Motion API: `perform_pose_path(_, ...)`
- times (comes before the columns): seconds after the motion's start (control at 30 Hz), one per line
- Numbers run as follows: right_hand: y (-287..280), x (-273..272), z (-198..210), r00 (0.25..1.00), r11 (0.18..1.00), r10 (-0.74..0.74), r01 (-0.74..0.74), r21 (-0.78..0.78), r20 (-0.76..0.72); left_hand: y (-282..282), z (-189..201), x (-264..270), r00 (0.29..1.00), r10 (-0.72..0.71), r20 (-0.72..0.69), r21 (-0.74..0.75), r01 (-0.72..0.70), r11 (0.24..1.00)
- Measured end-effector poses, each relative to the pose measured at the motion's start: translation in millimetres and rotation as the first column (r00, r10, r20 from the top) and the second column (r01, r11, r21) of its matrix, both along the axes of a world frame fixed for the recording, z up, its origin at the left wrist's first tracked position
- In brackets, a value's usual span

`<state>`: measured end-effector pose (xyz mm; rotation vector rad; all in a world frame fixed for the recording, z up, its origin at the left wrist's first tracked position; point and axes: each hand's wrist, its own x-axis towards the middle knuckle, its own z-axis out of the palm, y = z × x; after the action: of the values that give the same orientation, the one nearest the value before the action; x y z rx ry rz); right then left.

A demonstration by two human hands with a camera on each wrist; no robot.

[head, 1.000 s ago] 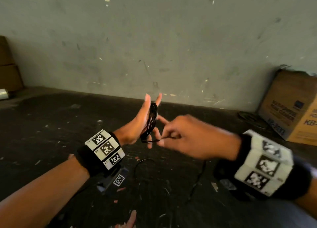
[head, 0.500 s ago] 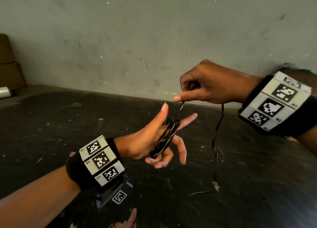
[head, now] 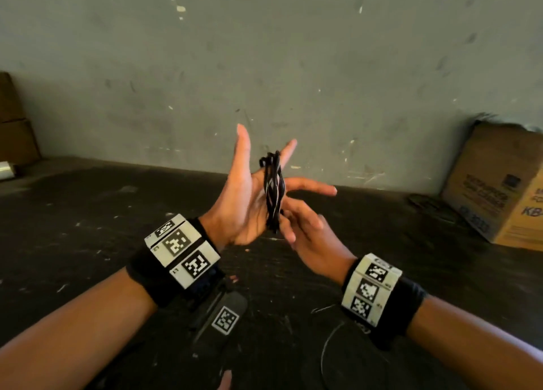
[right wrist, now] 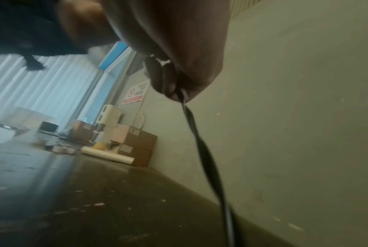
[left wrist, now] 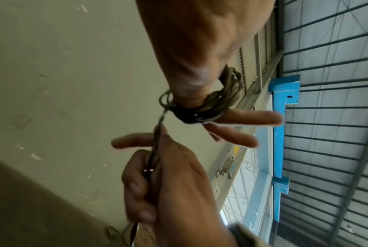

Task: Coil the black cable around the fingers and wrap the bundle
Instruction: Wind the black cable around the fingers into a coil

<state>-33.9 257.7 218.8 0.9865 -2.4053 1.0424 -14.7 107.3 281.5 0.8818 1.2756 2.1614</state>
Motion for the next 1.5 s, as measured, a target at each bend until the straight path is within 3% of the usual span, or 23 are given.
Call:
perform_pose_path(0.07, -7.0, 9.5, -2.7, 0.998, 0.999, -0.02, 0.017, 0.037, 0.064, 1.4, 1.6, -7.8, 0.994, 0.113, 0.005, 0.051, -0.113, 0.992)
perform_pose_path(0.17, -15.1, 26.1, -4.2, 0.978, 0.984, 0.043, -0.077, 0.16, 0.207, -0.1, 2.7, -17.7, 0.96, 0.28, -0.025, 0.034, -0.279, 0.96)
perform_pose_path(0.37, -14.4, 52.6, 34.7, 0.989, 0.954, 0.047, -0.087, 0.288, 0.142, -6.4, -22.4, -28.4, 0.877, 0.419, -0.234, -0.214, -0.467, 0.858)
perform_pose_path(0.57, 10.7, 51.8, 111.1, 1.0, 0.858, -0.001, -0.013, 0.513, 0.027, -15.2, -47.5, -20.2, 0.922, 0.321, -0.216, -0.336, -0.379, 0.862)
perform_pose_path(0.7, 18.7, 48.8, 153.6, 0.998, 0.751, 0.039, -0.003, 0.661, -0.039, -15.3, -53.1, -9.4, 0.95, 0.217, -0.224, -0.383, -0.29, 0.877)
perform_pose_path(0.93, 31.5, 28.4, 192.5, 0.973, 0.744, 0.079, 0.088, 0.663, -0.218, -14.7, -62.5, 0.5, 0.981, 0.051, -0.185, -0.485, -0.137, 0.864)
perform_pose_path(1.13, 48.2, -12.8, 155.9, 0.974, 0.816, 0.084, 0.055, 0.576, -0.211, -13.2, -42.9, 16.5, 0.978, -0.037, -0.204, -0.42, -0.054, 0.906)
perform_pose_path(1.27, 47.1, -32.1, 98.9, 0.976, 0.893, 0.073, 0.028, 0.449, -0.206, -14.3, -30.7, 17.5, 0.983, -0.003, -0.183, -0.339, -0.061, 0.939)
perform_pose_path(1.5, 16.2, -31.4, 13.0, 0.998, 0.99, 0.026, -0.019, 0.142, -0.052, -10.5, -11.4, 4.0, 0.997, 0.005, -0.073, -0.1, -0.012, 0.995)
